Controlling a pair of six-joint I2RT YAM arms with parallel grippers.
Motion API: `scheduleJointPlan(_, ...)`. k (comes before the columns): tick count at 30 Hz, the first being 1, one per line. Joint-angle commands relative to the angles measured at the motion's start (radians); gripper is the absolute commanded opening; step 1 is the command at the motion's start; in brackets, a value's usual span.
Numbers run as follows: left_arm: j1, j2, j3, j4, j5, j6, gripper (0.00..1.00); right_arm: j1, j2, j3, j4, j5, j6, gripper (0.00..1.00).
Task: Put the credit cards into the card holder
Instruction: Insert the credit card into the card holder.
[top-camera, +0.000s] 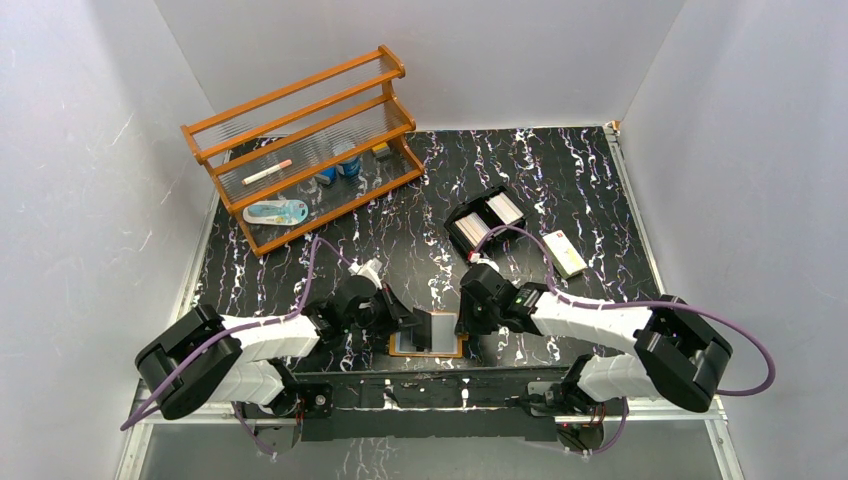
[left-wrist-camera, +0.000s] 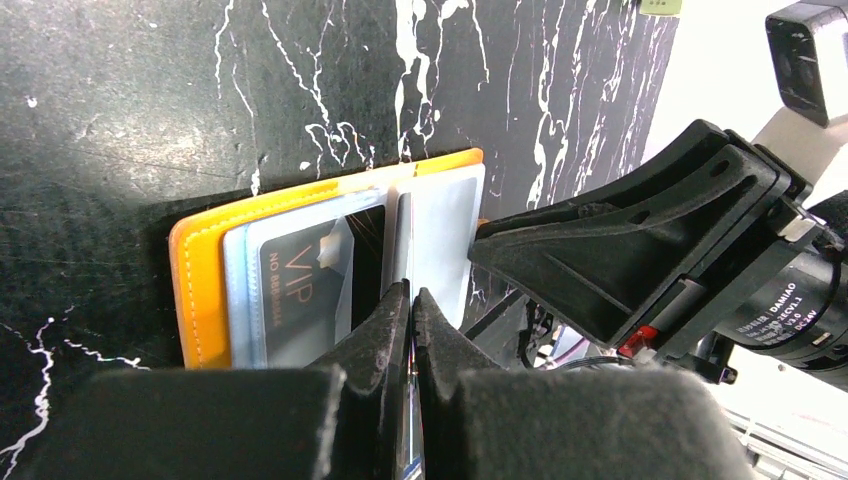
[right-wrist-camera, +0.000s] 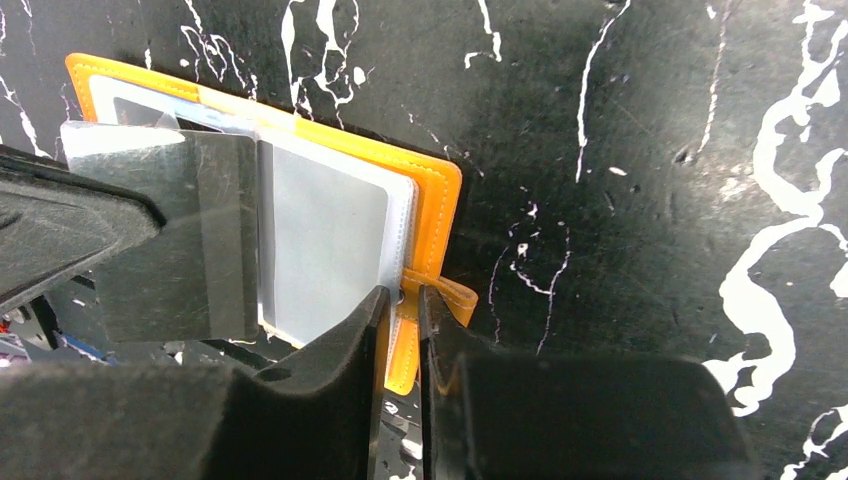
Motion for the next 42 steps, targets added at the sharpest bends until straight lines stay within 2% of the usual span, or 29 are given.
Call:
scheduleJointPlan(1,0.002,0.005,-0.026,0.086,-0.012,-0.001,0.0,0.023,-0.017,-0.031,0.014,-0.006,0.044,0.23)
scheduleJointPlan(5,0.002,-0.008,0.002,-0.006,-0.04,0.053,0.0,0.032,-0.017,-0.051,0.021,0.004,0.051,0.23)
scheduleJointPlan(12,0.001,-0.013,-0.052,0.053,-0.046,0.088,0.0,0.035,-0.018,-0.056,0.034,0.003,0.053,0.23)
scheduleJointPlan(18,0.002,-0.015,-0.012,-0.011,-0.024,0.178,0.0,0.037,-0.012,-0.056,0.039,0.003,0.048,0.23)
scheduleJointPlan(31,0.002,0.053,-0.031,0.082,0.041,0.178,0.0,0.036,0.006,-0.054,0.053,-0.001,0.043,0.24)
scheduleJointPlan(42,0.002,0.025,-0.035,-0.014,-0.028,0.12,0.03,0.036,0.003,-0.064,0.062,-0.002,0.052,0.24)
